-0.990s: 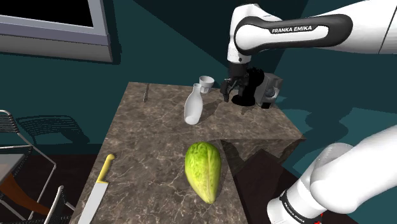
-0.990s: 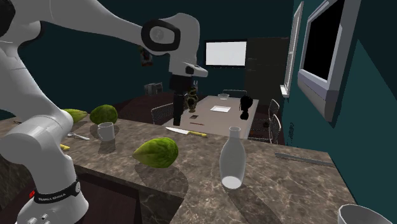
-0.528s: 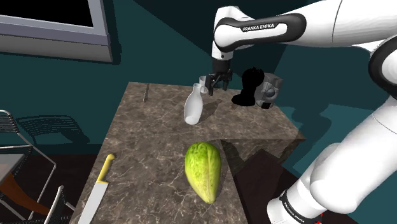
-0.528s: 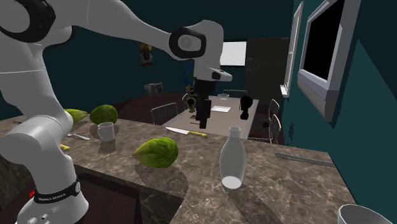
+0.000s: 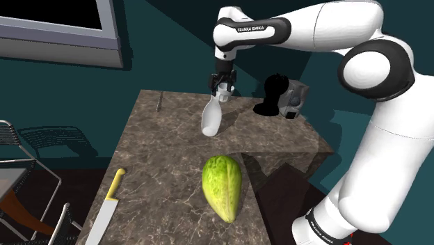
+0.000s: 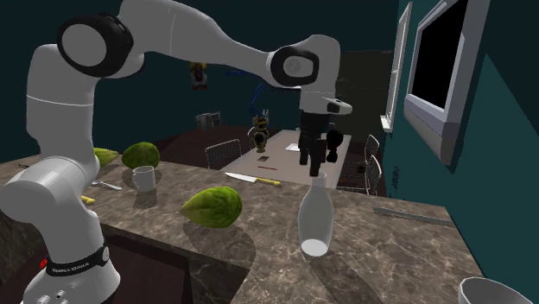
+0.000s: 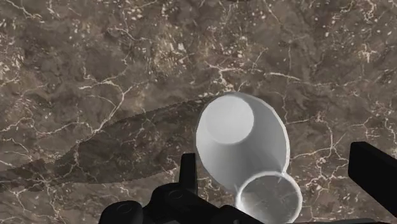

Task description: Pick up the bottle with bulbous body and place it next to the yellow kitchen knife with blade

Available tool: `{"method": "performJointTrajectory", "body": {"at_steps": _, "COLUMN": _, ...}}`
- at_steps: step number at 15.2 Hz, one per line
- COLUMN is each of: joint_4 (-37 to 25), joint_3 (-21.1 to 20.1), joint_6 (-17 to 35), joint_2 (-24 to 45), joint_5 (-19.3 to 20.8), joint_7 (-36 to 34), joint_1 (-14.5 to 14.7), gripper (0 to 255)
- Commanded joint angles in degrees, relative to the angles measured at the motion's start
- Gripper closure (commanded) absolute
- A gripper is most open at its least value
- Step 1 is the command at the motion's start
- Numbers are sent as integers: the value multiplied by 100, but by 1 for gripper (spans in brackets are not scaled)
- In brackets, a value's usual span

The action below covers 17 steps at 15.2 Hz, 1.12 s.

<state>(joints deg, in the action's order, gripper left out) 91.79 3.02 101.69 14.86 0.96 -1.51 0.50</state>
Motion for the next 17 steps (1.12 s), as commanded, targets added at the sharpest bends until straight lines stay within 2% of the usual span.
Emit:
{"method": "performJointTrajectory", "body": {"at_steps": 1, "joint_4": -667, "joint_3": -4, "joint_6": -102, "joint_2": 505, "joint_5": -58, "joint_7": 49, "joint_1": -28, "gripper": 0}}
{"method": "performJointTrajectory", "body": {"at_steps": 2, "joint_4": -1013, "joint_3": -9, "joint_6": -171, "joint_2": 755, "joint_5": -85, "joint_7": 66, "joint_1": -40, "gripper": 0}}
{"method": "performJointTrajectory", "body": {"at_steps": 3, "joint_4": -1097, "joint_3": -11, "joint_6": -189, "joint_2": 815, "joint_5": -91, "joint_7": 70, "joint_1": -43, "gripper": 0}}
{"method": "performJointTrajectory", "body": {"at_steps": 10, "joint_4": -525, "joint_3": -12, "joint_6": 391, "joint_2": 823, "joint_5": -91, "joint_7": 70, "joint_1": -45, "gripper": 0}}
{"method": "performJointTrajectory", "body": {"at_steps": 17, "joint_4": -525, "joint_3": -12, "joint_6": 391, "joint_2": 823, "joint_5": -91, "joint_7": 70, "joint_1": -45, "gripper": 0}}
